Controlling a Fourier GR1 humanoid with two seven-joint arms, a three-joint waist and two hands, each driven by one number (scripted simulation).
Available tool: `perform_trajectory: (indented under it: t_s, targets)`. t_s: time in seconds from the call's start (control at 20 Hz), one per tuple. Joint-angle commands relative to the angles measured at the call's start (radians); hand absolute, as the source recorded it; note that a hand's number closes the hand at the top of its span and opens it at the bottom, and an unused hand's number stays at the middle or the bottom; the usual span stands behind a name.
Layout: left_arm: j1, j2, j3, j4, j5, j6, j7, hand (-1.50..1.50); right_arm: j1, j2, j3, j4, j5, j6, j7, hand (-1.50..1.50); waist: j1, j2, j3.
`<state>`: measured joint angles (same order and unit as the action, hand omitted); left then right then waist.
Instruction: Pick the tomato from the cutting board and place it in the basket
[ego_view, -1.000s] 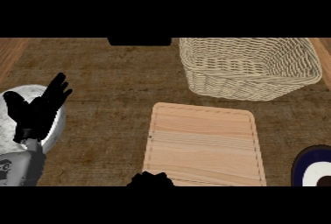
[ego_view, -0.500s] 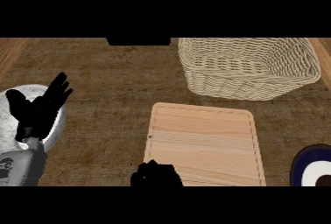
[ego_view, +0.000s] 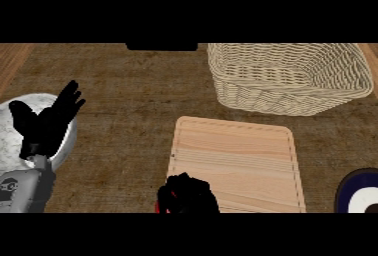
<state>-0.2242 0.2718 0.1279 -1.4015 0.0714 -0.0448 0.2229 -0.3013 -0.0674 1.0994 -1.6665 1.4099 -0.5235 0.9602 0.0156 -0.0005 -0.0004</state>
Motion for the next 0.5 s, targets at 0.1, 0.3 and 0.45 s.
perform_trajectory:
  t_s: [0.1, 0.3, 0.45]
  targets:
    - [0.003, 0.007, 0.005, 0.001, 0.011, -0.012, 0.013, 0.00, -0.123, 0.064, -0.240, -0.181, -0.101, 0.115, 0.126, 1.50, 0.008, 0.003, -0.002]
    - [0.004, 0.009, 0.007, -0.003, 0.010, -0.010, 0.024, 0.00, -0.264, 0.066, -0.433, -0.193, -0.190, 0.269, 0.164, 1.50, 0.013, 0.002, -0.002]
    - [-0.015, -0.018, -0.013, 0.014, -0.013, 0.015, 0.015, 0.00, -0.408, 0.066, -0.643, -0.122, -0.315, 0.351, 0.098, 1.50, 0.000, 0.010, -0.001]
